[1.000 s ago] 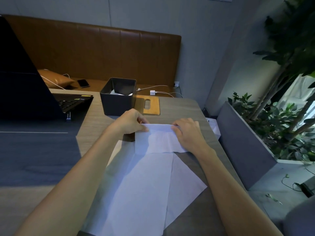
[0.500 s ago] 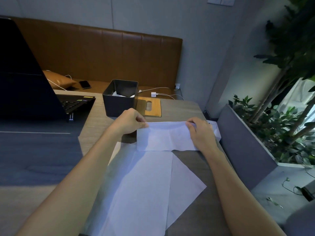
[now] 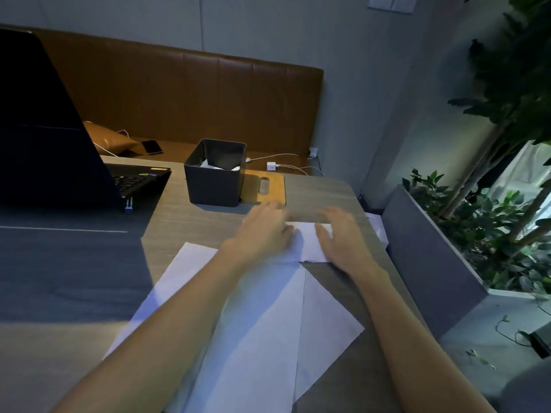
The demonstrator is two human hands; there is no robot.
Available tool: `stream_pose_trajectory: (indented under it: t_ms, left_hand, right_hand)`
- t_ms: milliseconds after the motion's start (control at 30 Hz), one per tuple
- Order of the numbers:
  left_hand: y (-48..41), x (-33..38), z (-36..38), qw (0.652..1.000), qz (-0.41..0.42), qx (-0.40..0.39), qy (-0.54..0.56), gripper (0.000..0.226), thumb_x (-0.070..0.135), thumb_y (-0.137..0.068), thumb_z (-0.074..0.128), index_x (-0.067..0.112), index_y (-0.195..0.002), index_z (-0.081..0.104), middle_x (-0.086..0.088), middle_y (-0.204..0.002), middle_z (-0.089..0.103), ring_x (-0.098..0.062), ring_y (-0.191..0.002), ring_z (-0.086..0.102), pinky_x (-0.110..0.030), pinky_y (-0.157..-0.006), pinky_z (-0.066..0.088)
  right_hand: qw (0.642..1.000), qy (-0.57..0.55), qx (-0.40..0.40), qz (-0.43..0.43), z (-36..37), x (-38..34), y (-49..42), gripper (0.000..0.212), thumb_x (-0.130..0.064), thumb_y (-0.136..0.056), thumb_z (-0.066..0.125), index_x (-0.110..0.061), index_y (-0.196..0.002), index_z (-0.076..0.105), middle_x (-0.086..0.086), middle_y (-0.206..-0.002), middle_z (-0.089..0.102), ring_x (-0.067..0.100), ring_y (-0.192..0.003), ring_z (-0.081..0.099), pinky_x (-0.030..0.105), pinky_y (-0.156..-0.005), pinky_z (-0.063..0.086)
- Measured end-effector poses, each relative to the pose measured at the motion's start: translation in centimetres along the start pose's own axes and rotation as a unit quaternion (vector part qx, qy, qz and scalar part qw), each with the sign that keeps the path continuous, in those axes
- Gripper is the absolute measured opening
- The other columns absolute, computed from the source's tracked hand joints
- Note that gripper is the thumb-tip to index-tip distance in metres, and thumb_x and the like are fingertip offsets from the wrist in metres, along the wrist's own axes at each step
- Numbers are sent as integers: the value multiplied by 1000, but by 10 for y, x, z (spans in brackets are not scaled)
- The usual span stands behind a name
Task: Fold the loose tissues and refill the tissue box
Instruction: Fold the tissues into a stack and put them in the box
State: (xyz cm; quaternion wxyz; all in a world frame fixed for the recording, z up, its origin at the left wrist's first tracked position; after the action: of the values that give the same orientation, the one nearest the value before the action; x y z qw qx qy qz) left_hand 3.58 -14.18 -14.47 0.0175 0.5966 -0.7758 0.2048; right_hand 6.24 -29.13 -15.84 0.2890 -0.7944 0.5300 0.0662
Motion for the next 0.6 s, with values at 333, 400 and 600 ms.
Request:
stream_pose_trajectory:
  t_ms: [333, 400, 600]
  left_hand:
    - [17, -3, 66, 972, -39, -228, -33, 59, 40, -109, 20, 16, -162, 6, -9, -170, -5, -26, -156, -9, -45, -125, 0]
    - [22, -8, 65, 971, -47, -234, -33, 62, 45, -108, 17, 19, -162, -1, -8, -169, -12, -24, -155, -14, -44, -125, -4]
    - [36, -17, 64, 975, -72, -202, -55, 68, 55, -105, 14, 21, -162, -4, -8, -169, -14, -26, -155, -15, -46, -125, -6]
  right_hand:
    - [979, 107, -170, 25, 46, 7, 9, 54, -35, -109, 27, -10, -156, 27, 7, -164, 25, 26, -152, 19, 46, -124, 14]
    - [975, 127, -169, 68, 39, 22, 10, 54, -34, -109, 24, -8, -156, 25, 9, -165, 22, 27, -152, 18, 46, -124, 13]
    - [984, 110, -79, 119, 11, 30, 12, 40, -31, -103, 43, -5, -132, 51, 15, -135, 54, 32, -122, 49, 44, -105, 41]
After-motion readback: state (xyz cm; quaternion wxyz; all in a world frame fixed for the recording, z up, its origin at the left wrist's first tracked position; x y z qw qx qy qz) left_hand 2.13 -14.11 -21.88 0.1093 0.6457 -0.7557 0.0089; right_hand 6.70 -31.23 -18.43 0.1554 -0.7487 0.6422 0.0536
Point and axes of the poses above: each hand's wrist, its own y-axis away from the middle knuckle, its own z-axis out of the palm, x = y × z, the point moved 10 cm from there along -y, towards the middle knuckle
